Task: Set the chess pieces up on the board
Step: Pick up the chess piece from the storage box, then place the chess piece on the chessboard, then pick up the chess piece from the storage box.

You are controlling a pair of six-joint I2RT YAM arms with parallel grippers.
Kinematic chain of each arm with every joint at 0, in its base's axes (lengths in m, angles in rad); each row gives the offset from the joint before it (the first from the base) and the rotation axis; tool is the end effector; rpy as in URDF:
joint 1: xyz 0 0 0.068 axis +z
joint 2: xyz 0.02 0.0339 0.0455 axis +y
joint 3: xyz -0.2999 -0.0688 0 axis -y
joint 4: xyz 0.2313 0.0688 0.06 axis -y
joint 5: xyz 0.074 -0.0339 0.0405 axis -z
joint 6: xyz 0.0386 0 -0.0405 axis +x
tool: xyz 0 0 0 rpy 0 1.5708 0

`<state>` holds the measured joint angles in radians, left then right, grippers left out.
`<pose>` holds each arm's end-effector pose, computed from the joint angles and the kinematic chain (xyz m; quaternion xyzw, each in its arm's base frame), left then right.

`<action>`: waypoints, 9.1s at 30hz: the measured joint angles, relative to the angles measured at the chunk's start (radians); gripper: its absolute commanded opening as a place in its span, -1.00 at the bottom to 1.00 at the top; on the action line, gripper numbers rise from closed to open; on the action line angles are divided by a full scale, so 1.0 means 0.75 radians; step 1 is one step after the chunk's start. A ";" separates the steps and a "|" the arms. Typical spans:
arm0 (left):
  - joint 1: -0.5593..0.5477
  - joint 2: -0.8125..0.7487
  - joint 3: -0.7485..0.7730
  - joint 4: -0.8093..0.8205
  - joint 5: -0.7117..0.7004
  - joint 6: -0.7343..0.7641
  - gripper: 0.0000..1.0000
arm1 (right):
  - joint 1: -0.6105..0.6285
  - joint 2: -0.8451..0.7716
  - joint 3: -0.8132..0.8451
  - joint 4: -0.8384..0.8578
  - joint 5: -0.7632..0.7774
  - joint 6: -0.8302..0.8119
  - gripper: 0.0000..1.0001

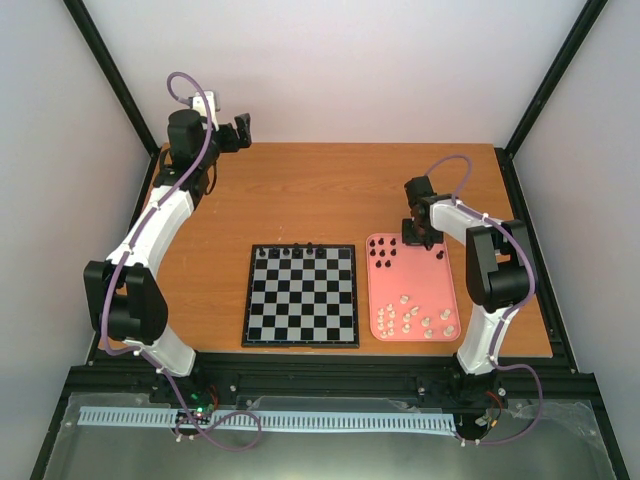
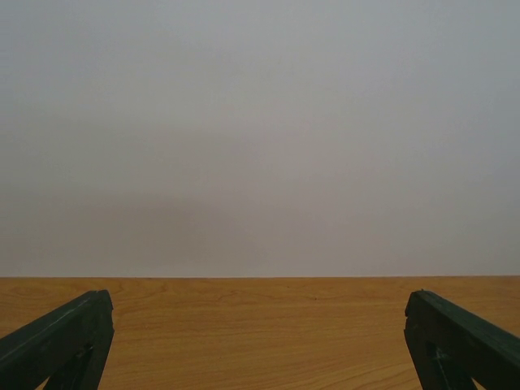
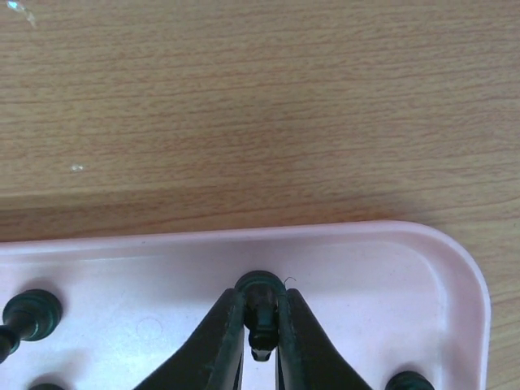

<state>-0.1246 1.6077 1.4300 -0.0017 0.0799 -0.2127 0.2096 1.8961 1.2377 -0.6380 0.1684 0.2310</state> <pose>0.3767 -0.0503 0.4113 -0.0082 0.7674 -0.1377 0.6262 0.3592 0.0698 0.1957 0.0221 0.9869 -0.0515 0.1512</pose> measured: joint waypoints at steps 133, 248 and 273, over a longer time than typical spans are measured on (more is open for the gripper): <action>-0.014 0.027 0.011 -0.009 0.004 0.000 0.99 | 0.672 0.303 0.558 -0.286 -0.164 -0.053 -0.85; -0.024 0.063 0.049 -0.020 0.021 0.001 1.00 | -0.123 -0.213 -0.226 -0.014 0.059 0.053 -0.32; -0.024 0.065 0.050 -0.021 0.019 0.001 0.99 | -0.123 -0.192 -0.217 -0.002 0.051 0.053 -0.94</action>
<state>-0.1425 1.6562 1.4673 -0.0174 0.0944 -0.2119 0.1177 1.7523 1.0748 -0.6395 0.2066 0.2707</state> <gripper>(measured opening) 0.999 0.125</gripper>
